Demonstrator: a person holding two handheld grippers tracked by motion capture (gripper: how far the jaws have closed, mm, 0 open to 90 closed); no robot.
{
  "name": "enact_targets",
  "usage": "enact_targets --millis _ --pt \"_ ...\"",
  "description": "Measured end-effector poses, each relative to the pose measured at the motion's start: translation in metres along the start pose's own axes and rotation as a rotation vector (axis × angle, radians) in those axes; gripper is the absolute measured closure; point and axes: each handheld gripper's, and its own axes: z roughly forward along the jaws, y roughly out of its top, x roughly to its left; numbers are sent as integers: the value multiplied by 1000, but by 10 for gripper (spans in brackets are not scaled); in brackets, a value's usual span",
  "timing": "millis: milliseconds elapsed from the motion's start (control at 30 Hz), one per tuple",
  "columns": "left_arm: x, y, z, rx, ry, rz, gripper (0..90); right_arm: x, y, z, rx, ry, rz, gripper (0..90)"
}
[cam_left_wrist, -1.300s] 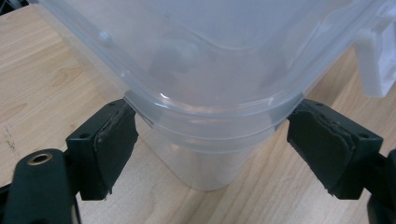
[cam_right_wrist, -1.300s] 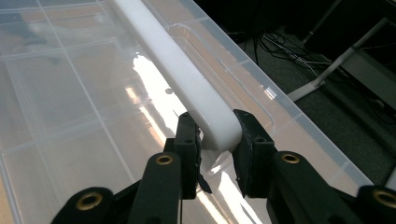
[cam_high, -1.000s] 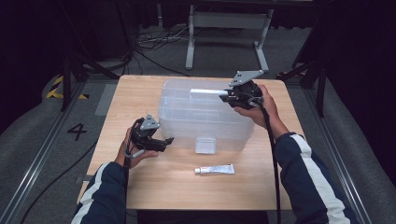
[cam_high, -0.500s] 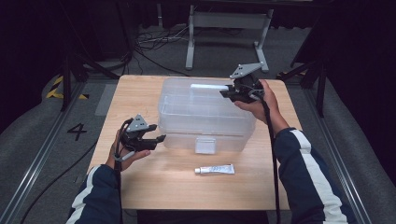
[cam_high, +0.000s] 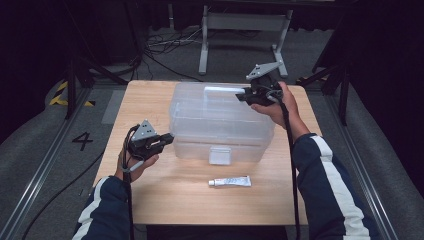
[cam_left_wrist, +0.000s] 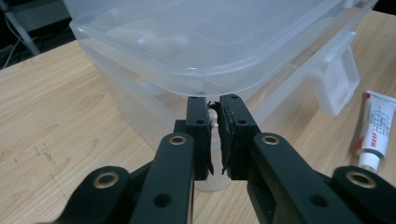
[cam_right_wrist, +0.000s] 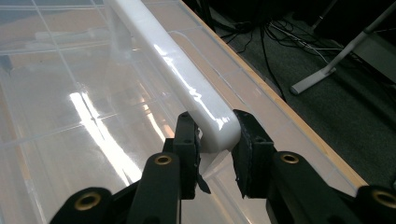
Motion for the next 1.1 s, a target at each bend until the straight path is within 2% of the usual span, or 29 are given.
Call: enact_targets --millis 200,267,367,467,567,767,900,967,1100 --pt "0 0 1 10 18 16 897 1 0 0 2 -6 -1 721" --pt "-1 1 1 13 22 22 899 3 -1 -2 -5 -24 -12 660" --pt "-1 1 0 14 22 22 900 4 -5 -13 -27 -41 -15 658" --pt "0 2 0 16 23 28 900 4 -11 -22 -37 -59 -28 607" --pt "0 2 0 13 22 30 900 2 -24 -38 -70 -63 -18 595" --pt "0 5 -1 10 27 38 900 -9 -54 -71 -135 -117 4 575" --pt "0 7 -2 3 27 39 900 -15 -76 -89 -155 -160 18 562" --pt "0 8 -2 1 31 45 900 -17 -87 -96 -162 -177 25 554" --pt "0 10 -2 -1 34 48 900 -20 -109 -101 -179 -181 50 538"
